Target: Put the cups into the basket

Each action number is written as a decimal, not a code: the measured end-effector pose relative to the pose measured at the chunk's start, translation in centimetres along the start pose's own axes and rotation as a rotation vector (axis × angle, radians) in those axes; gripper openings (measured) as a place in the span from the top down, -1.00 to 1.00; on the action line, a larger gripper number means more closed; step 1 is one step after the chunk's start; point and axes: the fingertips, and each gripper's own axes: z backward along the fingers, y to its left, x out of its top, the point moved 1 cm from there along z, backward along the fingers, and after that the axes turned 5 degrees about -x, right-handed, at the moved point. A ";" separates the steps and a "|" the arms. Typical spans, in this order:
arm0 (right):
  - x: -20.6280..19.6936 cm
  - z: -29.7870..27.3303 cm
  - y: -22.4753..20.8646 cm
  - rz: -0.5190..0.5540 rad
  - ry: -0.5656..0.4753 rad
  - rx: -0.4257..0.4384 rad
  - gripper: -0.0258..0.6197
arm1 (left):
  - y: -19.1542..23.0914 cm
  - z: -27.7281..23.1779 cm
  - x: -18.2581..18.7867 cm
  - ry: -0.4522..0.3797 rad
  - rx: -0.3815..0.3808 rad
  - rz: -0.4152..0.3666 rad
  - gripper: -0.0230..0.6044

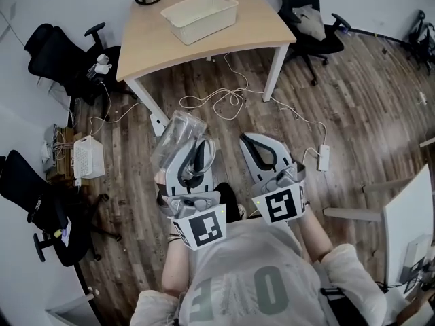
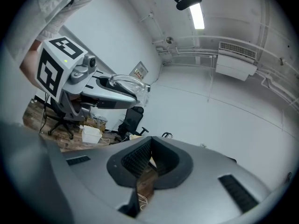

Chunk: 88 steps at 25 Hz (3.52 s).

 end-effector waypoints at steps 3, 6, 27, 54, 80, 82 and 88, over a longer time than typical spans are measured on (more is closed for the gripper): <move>-0.5 -0.6 -0.7 0.001 -0.008 0.015 0.92 | 0.3 -1.2 -0.2 -0.011 0.013 0.003 0.79; -1.4 -2.3 -1.9 0.009 -0.009 -0.002 0.92 | 0.7 -2.9 -1.3 -0.020 0.027 0.005 0.79; -1.3 -28.7 -7.5 -0.011 -0.017 0.067 0.92 | 14.3 -21.2 -13.0 0.008 0.011 0.025 0.79; -9.4 -54.1 -22.6 -0.043 -0.003 0.049 0.92 | 22.4 -47.1 -24.0 0.057 -0.007 0.016 0.79; -16.0 -67.5 -34.7 -0.077 -0.041 0.101 0.92 | 24.9 -66.7 -27.8 0.119 0.036 0.032 0.79; -15.8 -68.0 -34.5 -0.071 -0.030 0.098 0.92 | 25.5 -67.2 -28.0 0.112 0.021 0.028 0.79; -14.9 -68.9 -34.1 -0.060 -0.032 0.084 0.92 | 26.7 -68.2 -29.0 0.116 -0.009 0.022 0.79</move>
